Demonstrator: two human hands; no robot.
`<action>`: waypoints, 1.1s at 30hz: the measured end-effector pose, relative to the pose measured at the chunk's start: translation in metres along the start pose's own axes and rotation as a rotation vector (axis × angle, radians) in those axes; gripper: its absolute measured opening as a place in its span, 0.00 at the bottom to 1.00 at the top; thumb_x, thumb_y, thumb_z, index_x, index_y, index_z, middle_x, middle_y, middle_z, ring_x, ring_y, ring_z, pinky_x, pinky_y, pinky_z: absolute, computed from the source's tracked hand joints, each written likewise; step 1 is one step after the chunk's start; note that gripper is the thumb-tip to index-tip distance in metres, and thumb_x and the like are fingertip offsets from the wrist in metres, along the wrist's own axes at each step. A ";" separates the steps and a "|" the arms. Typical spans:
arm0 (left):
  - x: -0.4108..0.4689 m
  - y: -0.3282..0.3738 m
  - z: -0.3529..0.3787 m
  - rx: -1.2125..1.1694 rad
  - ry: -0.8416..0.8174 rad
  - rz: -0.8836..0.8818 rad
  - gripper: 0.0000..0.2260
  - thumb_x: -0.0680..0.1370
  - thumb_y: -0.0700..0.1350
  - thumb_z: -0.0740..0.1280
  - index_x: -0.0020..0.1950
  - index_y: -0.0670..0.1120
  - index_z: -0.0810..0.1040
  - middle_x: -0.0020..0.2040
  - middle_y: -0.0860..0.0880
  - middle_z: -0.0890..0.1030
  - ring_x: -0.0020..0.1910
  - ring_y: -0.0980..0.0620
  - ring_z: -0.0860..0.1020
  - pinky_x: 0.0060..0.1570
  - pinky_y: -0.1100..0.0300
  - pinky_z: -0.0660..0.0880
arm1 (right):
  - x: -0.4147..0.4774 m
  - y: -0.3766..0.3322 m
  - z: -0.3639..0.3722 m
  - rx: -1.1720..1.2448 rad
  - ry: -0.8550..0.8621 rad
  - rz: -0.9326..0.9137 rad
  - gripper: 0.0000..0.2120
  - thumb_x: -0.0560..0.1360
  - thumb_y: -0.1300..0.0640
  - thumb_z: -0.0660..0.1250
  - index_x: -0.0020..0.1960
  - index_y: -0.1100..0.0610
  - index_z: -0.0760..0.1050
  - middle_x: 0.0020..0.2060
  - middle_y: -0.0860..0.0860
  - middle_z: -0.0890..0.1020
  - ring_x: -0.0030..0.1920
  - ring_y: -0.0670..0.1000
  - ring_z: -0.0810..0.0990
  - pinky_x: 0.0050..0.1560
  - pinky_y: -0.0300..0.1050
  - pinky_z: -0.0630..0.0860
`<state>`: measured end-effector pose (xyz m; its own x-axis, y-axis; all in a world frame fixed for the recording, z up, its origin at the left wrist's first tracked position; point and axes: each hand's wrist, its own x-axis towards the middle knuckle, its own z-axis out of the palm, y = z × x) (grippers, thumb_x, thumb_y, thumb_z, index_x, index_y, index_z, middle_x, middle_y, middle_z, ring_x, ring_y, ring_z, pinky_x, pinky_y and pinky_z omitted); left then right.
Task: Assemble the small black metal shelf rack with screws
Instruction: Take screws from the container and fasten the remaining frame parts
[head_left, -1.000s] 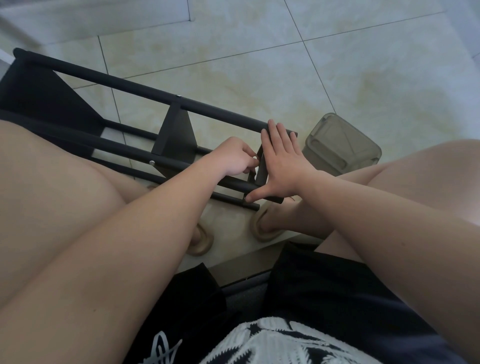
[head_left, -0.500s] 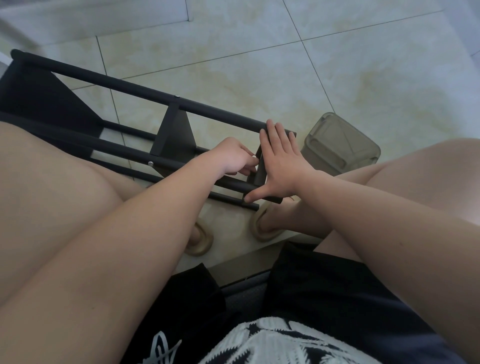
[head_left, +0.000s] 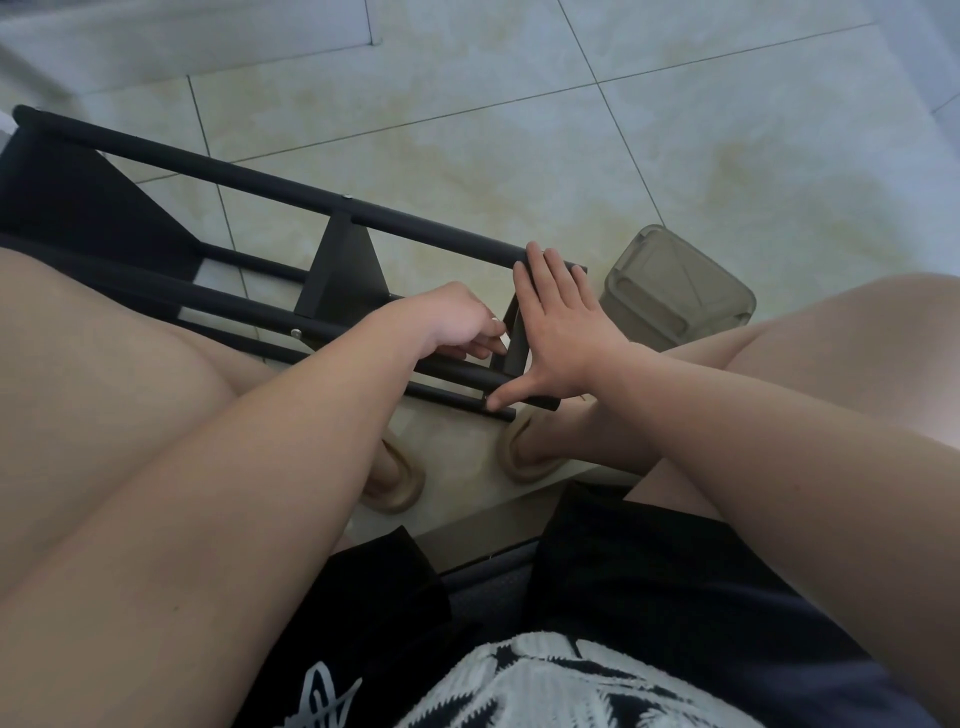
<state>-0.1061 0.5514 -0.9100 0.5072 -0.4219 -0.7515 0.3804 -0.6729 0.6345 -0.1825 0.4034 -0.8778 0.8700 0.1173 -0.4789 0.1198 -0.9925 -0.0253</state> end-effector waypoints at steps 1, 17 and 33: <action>0.000 -0.001 -0.001 0.004 -0.008 0.007 0.06 0.82 0.46 0.66 0.47 0.48 0.79 0.39 0.55 0.87 0.43 0.57 0.84 0.44 0.59 0.75 | 0.000 0.000 -0.001 -0.009 -0.005 -0.002 0.76 0.55 0.14 0.61 0.80 0.63 0.33 0.79 0.61 0.33 0.80 0.61 0.32 0.79 0.60 0.36; 0.002 -0.009 -0.002 0.047 -0.039 0.061 0.06 0.82 0.48 0.65 0.47 0.50 0.80 0.42 0.55 0.87 0.47 0.55 0.84 0.56 0.53 0.76 | -0.005 0.000 -0.012 -0.052 -0.055 -0.031 0.71 0.61 0.19 0.65 0.81 0.62 0.35 0.79 0.61 0.33 0.80 0.61 0.33 0.79 0.58 0.38; -0.001 -0.005 -0.004 0.117 -0.072 0.039 0.07 0.83 0.45 0.63 0.47 0.49 0.79 0.39 0.56 0.86 0.46 0.55 0.82 0.58 0.52 0.76 | -0.006 0.000 -0.008 -0.026 -0.016 -0.022 0.72 0.60 0.18 0.65 0.81 0.62 0.35 0.80 0.60 0.33 0.80 0.60 0.32 0.79 0.58 0.37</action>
<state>-0.1053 0.5580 -0.9112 0.4616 -0.4883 -0.7406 0.2669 -0.7198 0.6409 -0.1837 0.4028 -0.8683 0.8591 0.1379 -0.4929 0.1512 -0.9884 -0.0130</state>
